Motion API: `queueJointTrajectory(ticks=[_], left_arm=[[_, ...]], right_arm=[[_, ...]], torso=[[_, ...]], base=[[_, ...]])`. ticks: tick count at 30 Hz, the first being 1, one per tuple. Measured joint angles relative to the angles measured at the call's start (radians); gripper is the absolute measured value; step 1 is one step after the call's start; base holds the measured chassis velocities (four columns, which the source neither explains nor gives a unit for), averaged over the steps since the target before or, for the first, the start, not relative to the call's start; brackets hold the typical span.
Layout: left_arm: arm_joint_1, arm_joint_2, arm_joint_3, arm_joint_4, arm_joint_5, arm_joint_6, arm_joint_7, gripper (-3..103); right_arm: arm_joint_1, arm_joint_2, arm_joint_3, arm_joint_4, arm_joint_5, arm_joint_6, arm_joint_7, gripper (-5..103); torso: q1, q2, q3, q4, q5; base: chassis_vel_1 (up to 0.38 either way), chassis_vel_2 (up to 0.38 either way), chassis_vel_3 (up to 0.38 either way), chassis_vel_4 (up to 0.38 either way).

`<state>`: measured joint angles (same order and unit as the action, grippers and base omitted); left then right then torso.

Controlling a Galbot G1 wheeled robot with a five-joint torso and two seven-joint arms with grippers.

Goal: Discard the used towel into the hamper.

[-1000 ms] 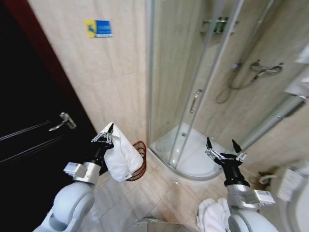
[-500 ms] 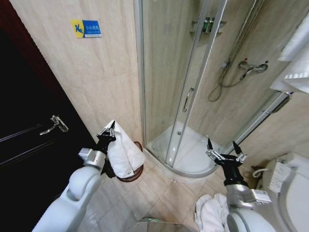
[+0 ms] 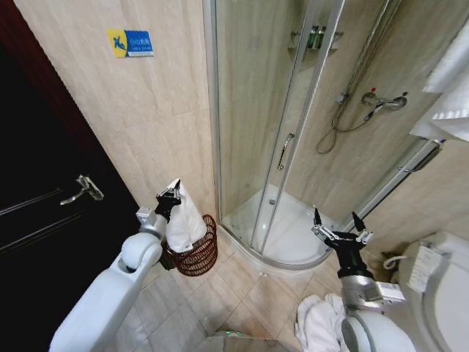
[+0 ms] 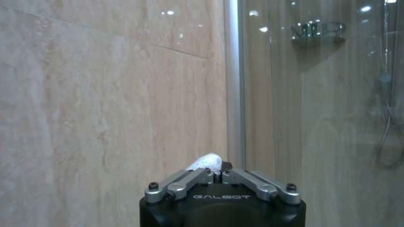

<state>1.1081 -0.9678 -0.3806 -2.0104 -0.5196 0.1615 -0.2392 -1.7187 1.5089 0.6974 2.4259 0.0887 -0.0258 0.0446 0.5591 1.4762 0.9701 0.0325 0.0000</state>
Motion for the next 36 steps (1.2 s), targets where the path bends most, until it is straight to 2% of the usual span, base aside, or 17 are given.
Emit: queueJointTrajectory(ticks=[10, 15, 24, 36], left_arm=[[-0.035, -0.026, 0.043, 0.018, -0.029, 0.013, -0.016, 2], [-0.022, -0.049, 0.043, 0.001, -0.063, 0.023, -0.053, 2], [0.009, -0.024, -0.034, 0.018, -0.031, 0.009, -0.087, 2], [-0.017, -0.025, -0.040, 0.081, 0.016, -0.015, -0.090, 2]], right_arm=[[-0.004, 0.002, 0.004, -0.002, 0.002, 0.003, 0.000, 100], [-0.004, 0.007, 0.000, 0.000, 0.000, 0.003, 0.000, 100], [0.003, 0.015, -0.020, -0.003, -0.020, 0.001, -0.003, 100], [-0.008, 0.010, -0.013, 0.015, -0.019, -0.004, -0.002, 100]], torso=[[0.000, 0.000, 0.000, 0.0000, 0.0000], [0.000, 0.000, 0.000, -0.0001, -0.0001], [0.000, 0.000, 0.000, 0.0001, -0.0002], [0.000, 0.000, 0.000, 0.0000, -0.0001]], base=[[0.000, 0.000, 0.000, 0.000], [0.000, 0.000, 0.000, 0.000], [0.000, 0.000, 0.000, 0.000], [0.000, 0.000, 0.000, 0.000]])
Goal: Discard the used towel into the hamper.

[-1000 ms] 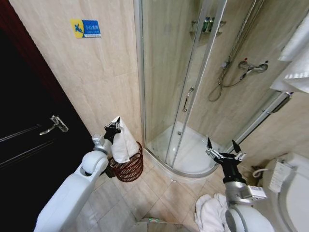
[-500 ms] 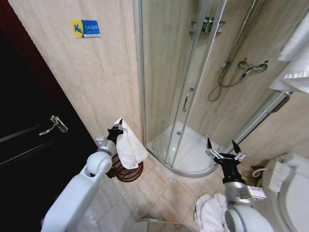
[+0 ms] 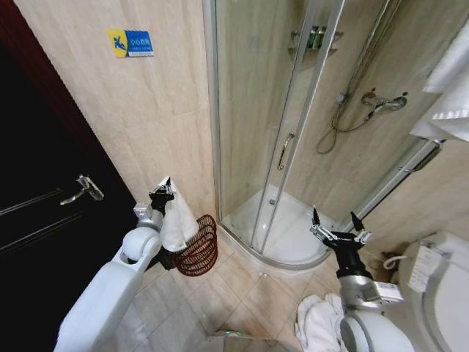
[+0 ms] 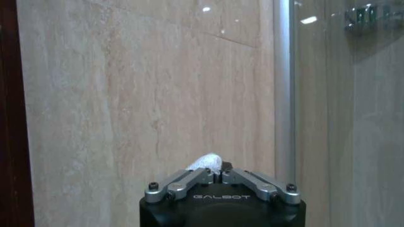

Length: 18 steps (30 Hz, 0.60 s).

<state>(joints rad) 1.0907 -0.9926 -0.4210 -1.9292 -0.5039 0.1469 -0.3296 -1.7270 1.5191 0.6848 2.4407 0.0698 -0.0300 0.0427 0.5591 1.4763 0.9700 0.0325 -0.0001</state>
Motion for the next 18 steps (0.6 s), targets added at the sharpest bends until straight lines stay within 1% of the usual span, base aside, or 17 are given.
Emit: queueJointTrajectory(ticks=[7, 11, 18], left_arm=[[0.009, 0.011, -0.013, 0.023, -0.002, -0.009, 0.016, 2], [0.019, 0.021, -0.024, 0.049, -0.007, -0.024, 0.037, 2], [-0.003, 0.023, -0.019, 0.082, -0.009, -0.028, 0.042, 2]], right_arm=[[-0.003, 0.001, 0.002, 0.001, 0.002, 0.001, 0.001, 100], [0.008, 0.005, -0.002, 0.001, 0.002, -0.002, 0.004, 100], [0.019, 0.006, -0.007, 0.002, 0.001, -0.010, 0.005, 100]], torso=[[0.000, 0.000, 0.000, 0.0000, 0.0000], [0.000, 0.000, 0.000, 0.0000, 0.0000], [0.000, 0.000, 0.000, 0.0001, 0.0002]], base=[[0.000, 0.000, 0.000, 0.000], [0.000, 0.000, 0.000, 0.000], [0.000, 0.000, 0.000, 0.000]])
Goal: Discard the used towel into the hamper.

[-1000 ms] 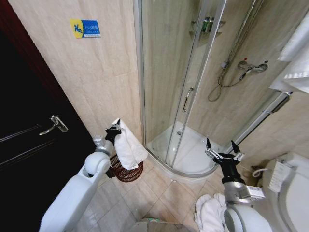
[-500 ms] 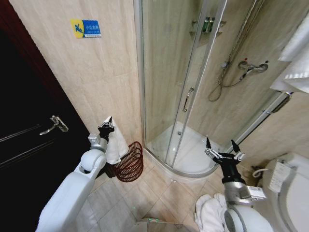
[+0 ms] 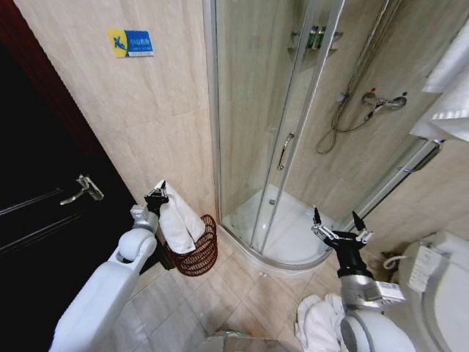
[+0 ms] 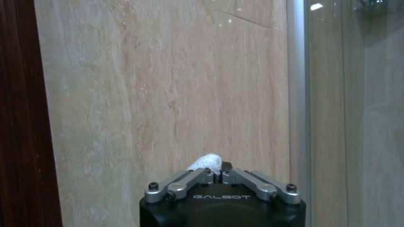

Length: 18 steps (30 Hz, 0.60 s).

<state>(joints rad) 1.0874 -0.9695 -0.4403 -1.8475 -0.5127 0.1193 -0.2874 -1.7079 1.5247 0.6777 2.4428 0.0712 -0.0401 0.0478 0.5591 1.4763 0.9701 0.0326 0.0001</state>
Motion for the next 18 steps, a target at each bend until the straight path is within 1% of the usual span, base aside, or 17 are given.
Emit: queueJointTrajectory(ticks=[7, 11, 12, 14, 15, 17, 18], left_arm=[[-0.028, -0.011, 0.016, 0.046, 0.007, 0.000, 0.000, 2], [-0.026, -0.012, 0.019, 0.050, 0.013, 0.000, 0.001, 2], [-0.026, -0.012, 0.019, 0.051, 0.014, 0.000, 0.001, -1], [-0.027, -0.012, 0.020, 0.051, 0.015, 0.001, 0.001, -1], [-0.027, -0.012, 0.021, 0.051, 0.016, 0.002, -0.001, 3], [-0.028, -0.012, 0.021, 0.053, 0.020, 0.004, -0.007, 14], [-0.028, -0.012, 0.021, 0.053, 0.020, 0.004, -0.007, 14]], right_arm=[[-0.003, -0.003, 0.004, 0.004, 0.001, -0.002, 0.001, 100], [0.000, -0.003, 0.002, 0.004, 0.001, -0.002, 0.001, 100], [0.002, -0.003, 0.001, 0.003, 0.001, -0.002, 0.001, 100], [0.004, -0.003, 0.000, 0.002, 0.000, -0.002, 0.001, 100], [0.007, -0.002, -0.002, 0.001, 0.000, -0.002, 0.002, 100], [0.009, -0.002, -0.003, 0.001, 0.000, -0.006, 0.005, 100], [0.009, -0.002, -0.003, 0.001, 0.000, -0.006, 0.005, 100]], torso=[[0.000, 0.000, 0.000, -0.0001, -0.0001], [0.000, 0.000, 0.000, -0.0001, -0.0001], [0.000, 0.000, 0.000, 0.0000, -0.0001], [0.000, 0.000, 0.000, -0.0001, -0.0001], [0.000, 0.000, 0.000, -0.0001, -0.0001], [0.000, 0.000, 0.000, -0.0001, -0.0001], [0.000, 0.000, 0.000, -0.0001, -0.0001]], base=[[0.000, 0.000, 0.000, 0.000], [0.000, 0.000, 0.000, 0.000], [0.000, 0.000, 0.000, 0.000], [0.000, 0.000, 0.000, 0.000], [0.000, 0.000, 0.000, 0.000], [0.000, 0.000, 0.000, 0.000], [0.000, 0.000, 0.000, 0.000]])
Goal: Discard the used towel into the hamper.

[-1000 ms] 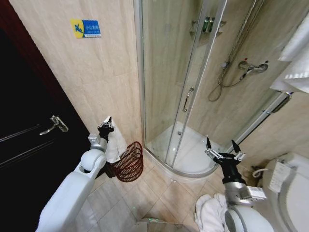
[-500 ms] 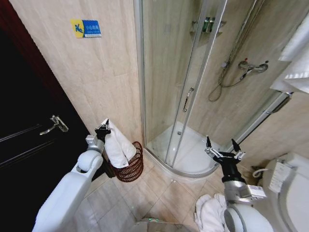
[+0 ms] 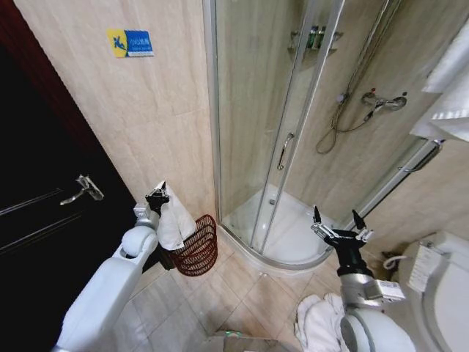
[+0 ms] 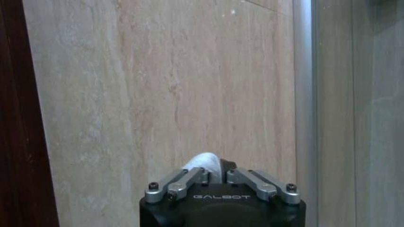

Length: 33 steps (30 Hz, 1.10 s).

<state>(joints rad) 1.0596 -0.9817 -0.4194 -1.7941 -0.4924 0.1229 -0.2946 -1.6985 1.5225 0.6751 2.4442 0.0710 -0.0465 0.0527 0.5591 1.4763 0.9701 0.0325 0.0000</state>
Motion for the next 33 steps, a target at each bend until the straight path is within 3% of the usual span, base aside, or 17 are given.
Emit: queueJointTrajectory(ticks=[8, 12, 15, 17, 20, 24, 29, 33], left_arm=[[0.007, 0.004, -0.005, 0.002, 0.007, 0.008, -0.008, 46], [0.011, 0.005, -0.010, -0.007, 0.008, 0.037, -0.006, 57], [0.016, 0.005, -0.014, -0.014, 0.018, 0.052, -0.004, 73], [0.018, 0.005, -0.016, -0.016, 0.021, 0.053, -0.004, 73], [0.032, 0.005, -0.022, -0.029, 0.023, 0.062, 0.000, 89], [0.048, 0.008, -0.027, -0.046, 0.023, 0.066, 0.002, 98], [0.060, 0.016, -0.037, -0.068, 0.018, 0.096, 0.005, 100], [0.065, 0.033, -0.057, -0.086, 0.003, 0.149, 0.052, 100]], right_arm=[[-0.003, 0.000, -0.002, 0.002, -0.002, -0.001, -0.001, 100], [-0.004, 0.000, -0.002, 0.003, -0.002, -0.001, -0.002, 100], [-0.006, -0.001, -0.003, 0.005, -0.003, -0.001, -0.003, 100], [-0.007, -0.001, -0.003, 0.006, -0.003, -0.001, -0.003, 100], [-0.011, -0.001, -0.003, 0.007, -0.003, -0.001, -0.005, 100], [-0.010, -0.001, -0.003, 0.008, -0.004, -0.001, -0.007, 100], [-0.008, -0.001, -0.004, 0.008, -0.004, -0.001, -0.007, 100], [-0.010, -0.001, -0.003, 0.008, -0.004, 0.000, -0.007, 100]], torso=[[0.000, 0.000, 0.000, 0.0000, 0.0000], [0.000, 0.000, 0.000, 0.0000, -0.0001], [0.000, 0.000, 0.000, 0.0000, -0.0001], [0.000, 0.000, 0.000, 0.0000, 0.0000], [0.000, 0.000, 0.000, 0.0000, 0.0000], [0.000, 0.000, 0.000, 0.0000, 0.0000], [0.000, 0.000, 0.000, 0.0000, 0.0000], [0.000, 0.000, 0.000, 0.0000, -0.0001]], base=[[0.000, 0.000, 0.000, 0.000], [0.000, 0.000, 0.000, 0.000], [0.000, 0.000, 0.000, 0.000], [0.000, 0.000, 0.000, 0.000], [0.000, 0.000, 0.000, 0.000], [0.000, 0.000, 0.000, 0.000], [0.000, 0.000, 0.000, 0.000], [0.000, 0.000, 0.000, 0.000]])
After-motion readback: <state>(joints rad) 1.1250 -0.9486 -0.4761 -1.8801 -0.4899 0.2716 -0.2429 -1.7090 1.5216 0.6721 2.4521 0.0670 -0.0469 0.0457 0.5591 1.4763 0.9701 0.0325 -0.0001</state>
